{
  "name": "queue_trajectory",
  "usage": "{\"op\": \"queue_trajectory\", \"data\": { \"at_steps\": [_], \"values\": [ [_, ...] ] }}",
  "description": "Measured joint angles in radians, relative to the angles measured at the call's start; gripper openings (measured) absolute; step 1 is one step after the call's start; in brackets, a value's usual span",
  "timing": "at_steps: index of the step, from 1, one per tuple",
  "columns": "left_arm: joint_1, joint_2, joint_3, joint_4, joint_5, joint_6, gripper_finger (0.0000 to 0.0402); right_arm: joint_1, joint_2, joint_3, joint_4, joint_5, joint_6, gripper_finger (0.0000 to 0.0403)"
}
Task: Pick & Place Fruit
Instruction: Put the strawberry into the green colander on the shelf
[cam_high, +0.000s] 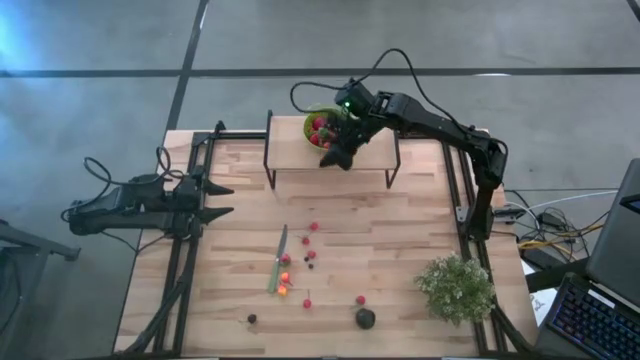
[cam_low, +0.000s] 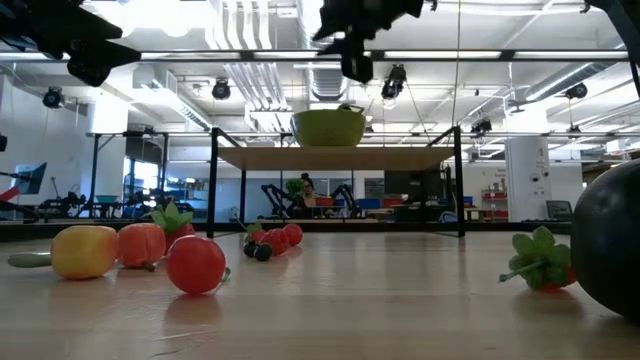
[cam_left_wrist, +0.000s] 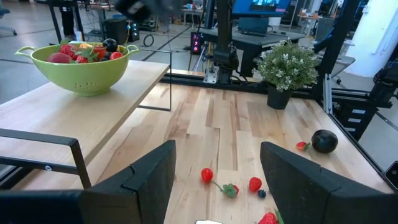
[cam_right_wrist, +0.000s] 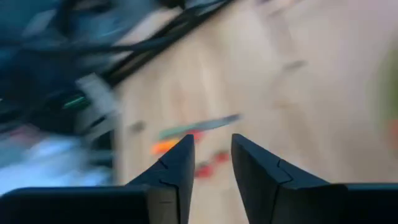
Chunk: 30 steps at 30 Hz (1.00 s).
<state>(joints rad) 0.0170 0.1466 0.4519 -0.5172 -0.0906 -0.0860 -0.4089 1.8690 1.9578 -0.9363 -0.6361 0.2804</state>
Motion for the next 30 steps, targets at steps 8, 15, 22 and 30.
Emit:
{"op": "queue_trajectory", "data": {
  "at_steps": [8,15,22,30],
  "values": [
    [0.0,0.0,0.0,0.0,0.0,0.0,0.0241,0.131,-0.004,-0.032,-0.096,-0.028,-0.01,0.0061],
    [0.0,0.0,0.0,0.0,0.0,0.0,0.0241,0.298,-0.004,-0.106,-0.286,0.148,0.022,0.0039],
    [0.0,0.0,0.0,0.0,0.0,0.0,0.0241,0.488,-0.005,-0.197,-0.302,0.214,0.132,0.0032],
    [0.0,0.0,0.0,0.0,0.0,0.0,0.0241,0.698,-0.006,-0.222,-0.286,0.331,0.259,0.0047]
  ]
}}
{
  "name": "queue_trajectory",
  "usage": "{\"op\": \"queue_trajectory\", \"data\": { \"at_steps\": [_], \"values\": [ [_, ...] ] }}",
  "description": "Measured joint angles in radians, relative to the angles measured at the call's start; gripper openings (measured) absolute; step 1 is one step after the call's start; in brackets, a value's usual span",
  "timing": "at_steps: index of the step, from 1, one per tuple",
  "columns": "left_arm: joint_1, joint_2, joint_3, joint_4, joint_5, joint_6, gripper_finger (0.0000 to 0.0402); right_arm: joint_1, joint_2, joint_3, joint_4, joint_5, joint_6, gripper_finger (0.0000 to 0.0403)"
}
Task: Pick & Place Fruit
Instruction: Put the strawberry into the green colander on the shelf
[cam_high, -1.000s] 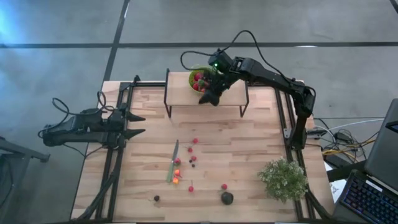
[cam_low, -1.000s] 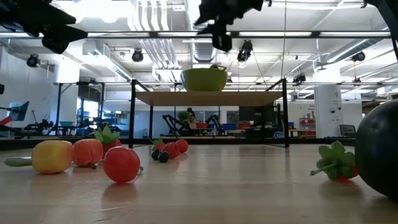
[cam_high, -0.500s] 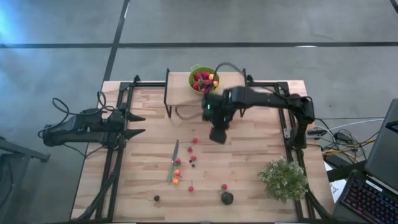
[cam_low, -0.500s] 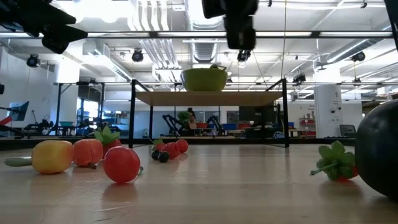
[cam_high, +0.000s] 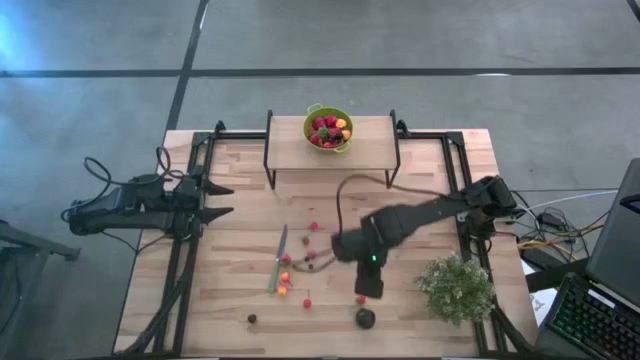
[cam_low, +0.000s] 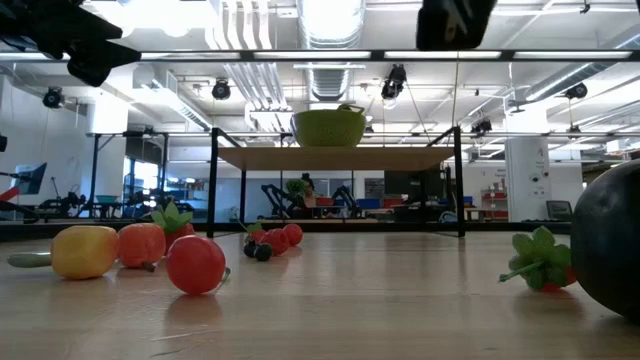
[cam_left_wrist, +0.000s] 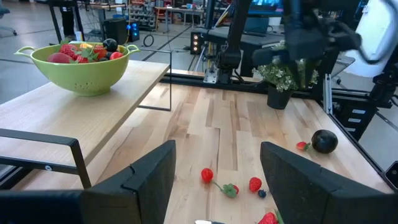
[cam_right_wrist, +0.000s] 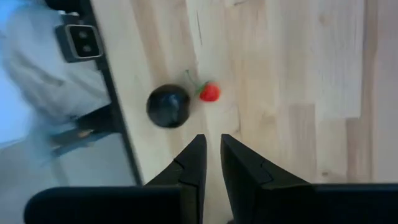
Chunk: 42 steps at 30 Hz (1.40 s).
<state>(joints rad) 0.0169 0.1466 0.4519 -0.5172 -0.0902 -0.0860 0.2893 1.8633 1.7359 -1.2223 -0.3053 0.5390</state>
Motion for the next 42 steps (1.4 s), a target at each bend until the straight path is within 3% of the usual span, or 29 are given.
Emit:
{"op": "queue_trajectory", "data": {
  "at_steps": [7,15,21,34,42],
  "values": [
    [0.0,0.0,0.0,0.0,0.0,0.0,0.0241,0.133,0.0,-0.054,0.175,0.229,0.031,0.0067],
    [0.0,0.0,0.0,0.0,0.0,0.0,0.0241,0.164,0.003,-0.177,0.464,0.242,-0.124,0.0103],
    [0.0,0.0,0.0,0.0,0.0,0.0,0.0241,0.167,0.004,-0.292,0.645,0.287,-0.15,0.0129],
    [0.0,0.0,0.0,0.0,0.0,0.0,0.0241,0.207,0.018,-0.347,0.747,0.317,-0.139,0.0184],
    [0.0,0.0,0.0,0.0,0.0,0.0,0.0241,0.226,0.155,-0.245,0.625,0.328,-0.137,0.0182]
  ]
}}
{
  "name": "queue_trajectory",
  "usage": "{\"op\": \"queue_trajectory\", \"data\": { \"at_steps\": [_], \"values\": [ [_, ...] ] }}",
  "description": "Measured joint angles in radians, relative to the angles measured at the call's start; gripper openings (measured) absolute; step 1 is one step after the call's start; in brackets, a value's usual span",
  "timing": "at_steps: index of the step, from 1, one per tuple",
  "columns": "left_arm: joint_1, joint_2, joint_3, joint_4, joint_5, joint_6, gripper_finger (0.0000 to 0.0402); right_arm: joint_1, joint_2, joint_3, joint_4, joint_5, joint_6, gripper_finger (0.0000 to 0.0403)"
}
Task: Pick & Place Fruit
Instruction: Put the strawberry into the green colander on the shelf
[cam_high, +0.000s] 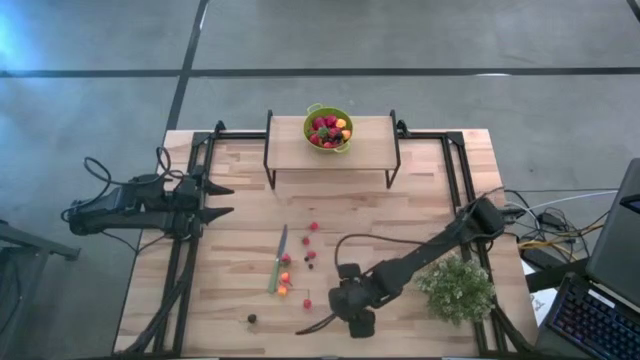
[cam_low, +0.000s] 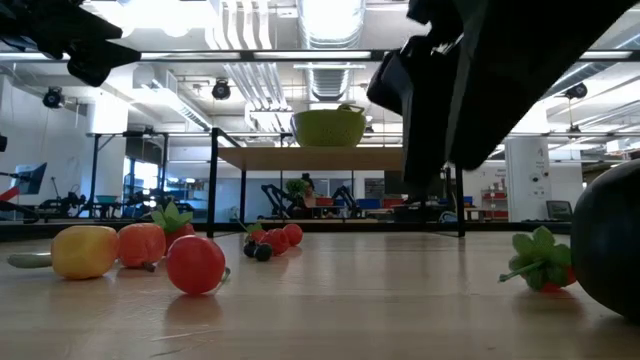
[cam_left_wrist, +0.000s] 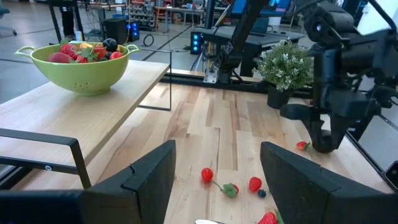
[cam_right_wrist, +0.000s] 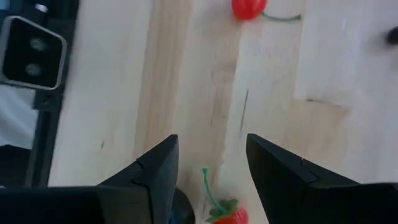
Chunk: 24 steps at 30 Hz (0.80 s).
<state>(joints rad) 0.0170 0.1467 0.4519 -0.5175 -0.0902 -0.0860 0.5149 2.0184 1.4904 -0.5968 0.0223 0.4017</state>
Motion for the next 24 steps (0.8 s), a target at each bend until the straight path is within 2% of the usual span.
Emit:
{"op": "queue_trajectory", "data": {
  "at_steps": [8,15,19,24],
  "values": [
    [0.0,0.0,0.0,0.0,0.0,0.0,0.0241,0.018,0.141,0.164,-0.164,-0.024,0.025,0.0167],
    [0.0,0.0,0.0,0.0,0.0,0.0,0.0241,0.017,0.259,0.329,-0.436,-0.021,0.069,0.0175],
    [0.0,0.0,0.0,0.0,0.0,0.0,0.0241,0.019,0.323,0.412,-0.526,-0.023,0.074,0.0178],
    [0.0,0.0,0.0,0.0,0.0,0.0,0.0241,0.02,0.389,0.504,-0.601,-0.032,0.057,0.016]
  ]
}}
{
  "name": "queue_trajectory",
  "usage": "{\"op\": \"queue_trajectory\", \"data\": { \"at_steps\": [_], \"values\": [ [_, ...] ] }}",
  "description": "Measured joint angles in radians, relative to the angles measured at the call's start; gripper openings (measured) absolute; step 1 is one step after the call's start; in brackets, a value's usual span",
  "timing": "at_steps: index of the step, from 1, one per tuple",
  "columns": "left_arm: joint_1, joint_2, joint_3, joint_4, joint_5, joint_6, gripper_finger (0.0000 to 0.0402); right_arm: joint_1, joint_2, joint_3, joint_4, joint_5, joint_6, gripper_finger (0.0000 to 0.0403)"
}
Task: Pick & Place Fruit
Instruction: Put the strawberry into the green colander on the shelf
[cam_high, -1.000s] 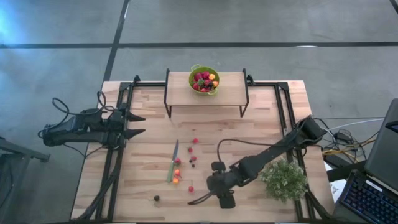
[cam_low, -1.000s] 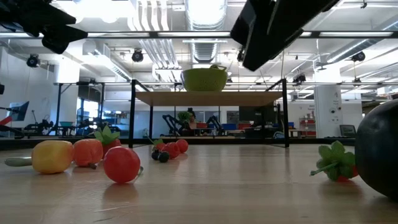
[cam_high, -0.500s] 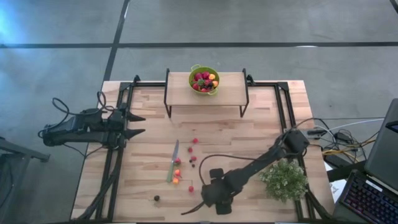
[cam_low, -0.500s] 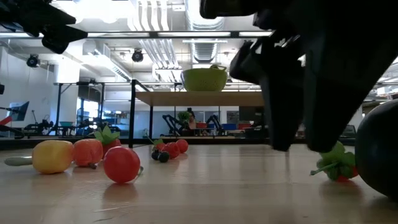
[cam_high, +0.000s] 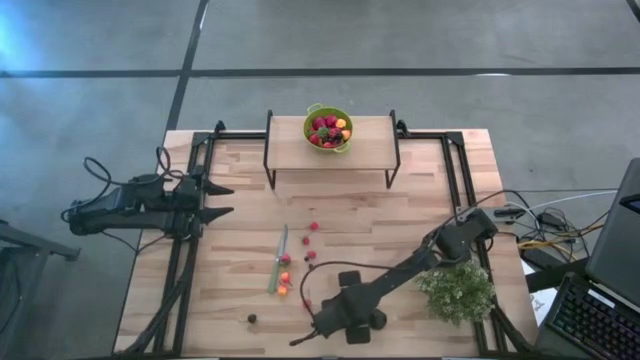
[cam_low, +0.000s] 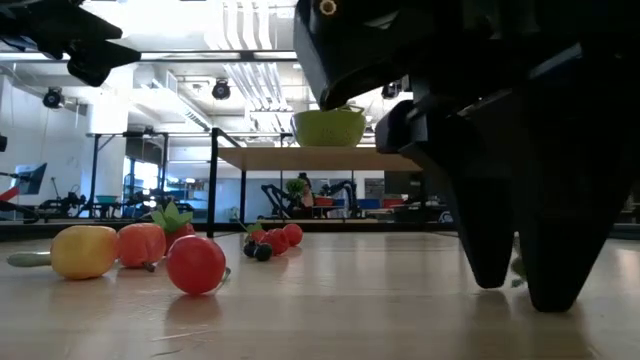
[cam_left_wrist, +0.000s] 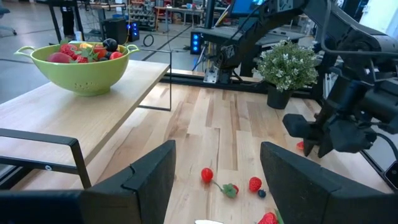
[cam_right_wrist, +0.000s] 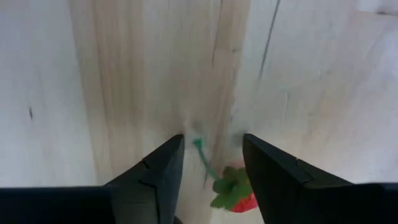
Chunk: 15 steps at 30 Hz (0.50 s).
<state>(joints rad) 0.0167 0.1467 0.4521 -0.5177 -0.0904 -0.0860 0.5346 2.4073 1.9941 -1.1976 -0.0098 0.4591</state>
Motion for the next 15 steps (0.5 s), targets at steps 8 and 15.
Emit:
{"op": "queue_trajectory", "data": {
  "at_steps": [8,15],
  "values": [
    [0.0,0.0,0.0,0.001,0.0,0.0,0.0241,0.003,0.016,0.041,-0.029,0.002,0.012,0.0081],
    [0.0,0.0,0.0,0.001,0.0,0.0,0.0241,0.002,0.016,0.032,-0.03,0.005,0.009,0.0013]
  ]
}}
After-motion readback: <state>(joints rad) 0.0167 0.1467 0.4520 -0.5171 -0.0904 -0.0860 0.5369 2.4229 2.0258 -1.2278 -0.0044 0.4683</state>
